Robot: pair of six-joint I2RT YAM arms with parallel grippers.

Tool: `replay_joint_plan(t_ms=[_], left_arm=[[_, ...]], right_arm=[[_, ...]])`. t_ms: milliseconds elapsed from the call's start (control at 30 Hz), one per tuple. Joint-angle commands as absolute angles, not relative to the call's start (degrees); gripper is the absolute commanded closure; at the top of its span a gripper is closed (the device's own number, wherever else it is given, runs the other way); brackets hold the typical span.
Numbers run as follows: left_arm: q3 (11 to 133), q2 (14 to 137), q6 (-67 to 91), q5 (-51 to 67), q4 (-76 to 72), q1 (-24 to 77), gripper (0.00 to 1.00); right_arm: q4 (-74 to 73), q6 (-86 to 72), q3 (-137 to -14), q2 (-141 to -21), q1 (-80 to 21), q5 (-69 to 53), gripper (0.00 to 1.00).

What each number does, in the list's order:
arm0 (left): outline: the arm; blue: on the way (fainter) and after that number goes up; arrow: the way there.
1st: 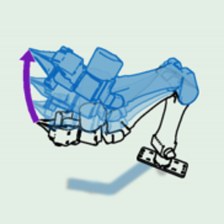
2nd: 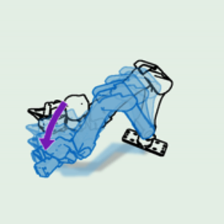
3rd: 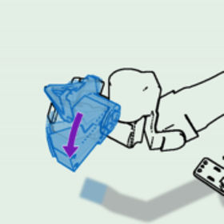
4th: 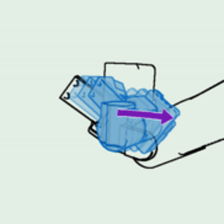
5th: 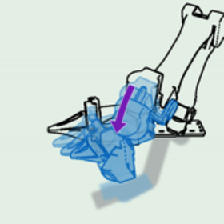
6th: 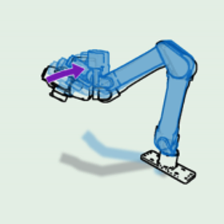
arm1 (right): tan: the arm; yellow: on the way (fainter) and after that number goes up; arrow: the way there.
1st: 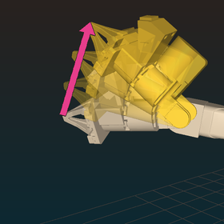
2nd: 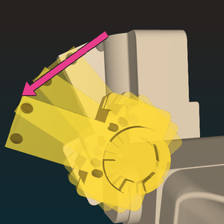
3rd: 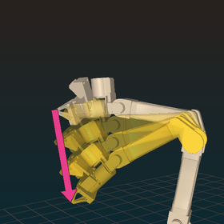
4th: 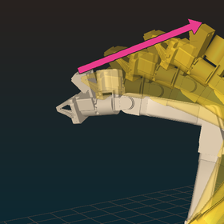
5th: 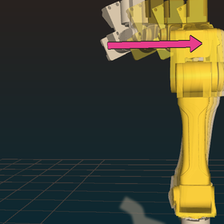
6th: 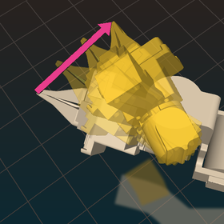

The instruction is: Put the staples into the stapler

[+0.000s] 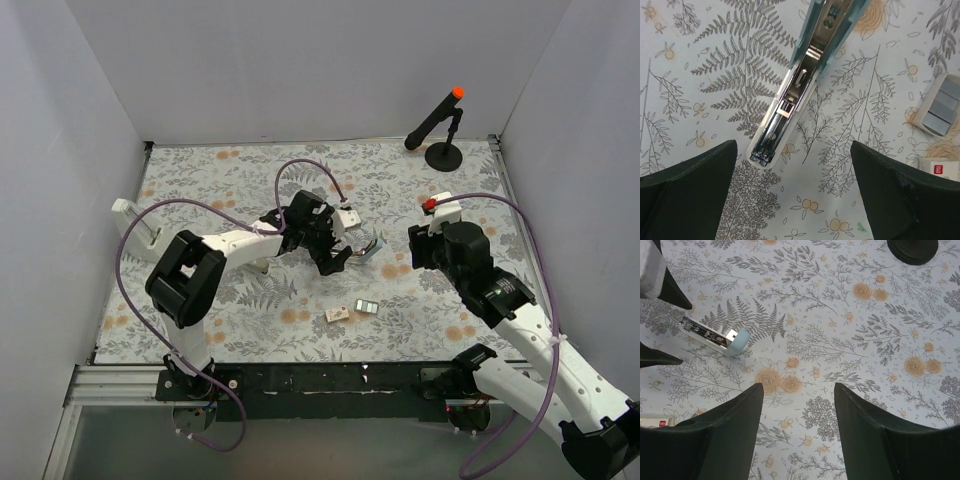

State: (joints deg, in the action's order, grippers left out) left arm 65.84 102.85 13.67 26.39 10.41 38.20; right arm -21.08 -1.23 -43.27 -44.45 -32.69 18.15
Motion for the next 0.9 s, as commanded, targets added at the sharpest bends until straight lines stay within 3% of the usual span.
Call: replay_joint_plan(t_ms=[0, 67, 133, 533, 867], left_arm=[[69.4, 105.7, 8.3, 29.3, 13.4, 36.7, 0.03], [70.8, 107.3, 7.8, 29.4, 13.8, 36.2, 0.07], [71.9, 109.3, 7.3, 29.4, 14.7, 36.1, 0.17], [73.8, 112.9, 7.6, 29.0, 15.1, 36.1, 0.31], [70.5, 112.2, 12.5, 26.6, 15.0, 36.6, 0.58]], right_arm=[[-20.5, -0.4, -43.3, -43.7, -32.3, 20.6, 0.33], [-21.2, -0.2, -43.6, -43.9, -32.2, 20.6, 0.33], [-21.5, -0.1, -43.9, -44.3, -32.1, 20.5, 0.33], [-21.7, 1.9, -43.5, -46.1, -31.3, 19.6, 0.34], [-21.0, 0.4, -42.5, -46.1, -31.0, 18.4, 0.35]])
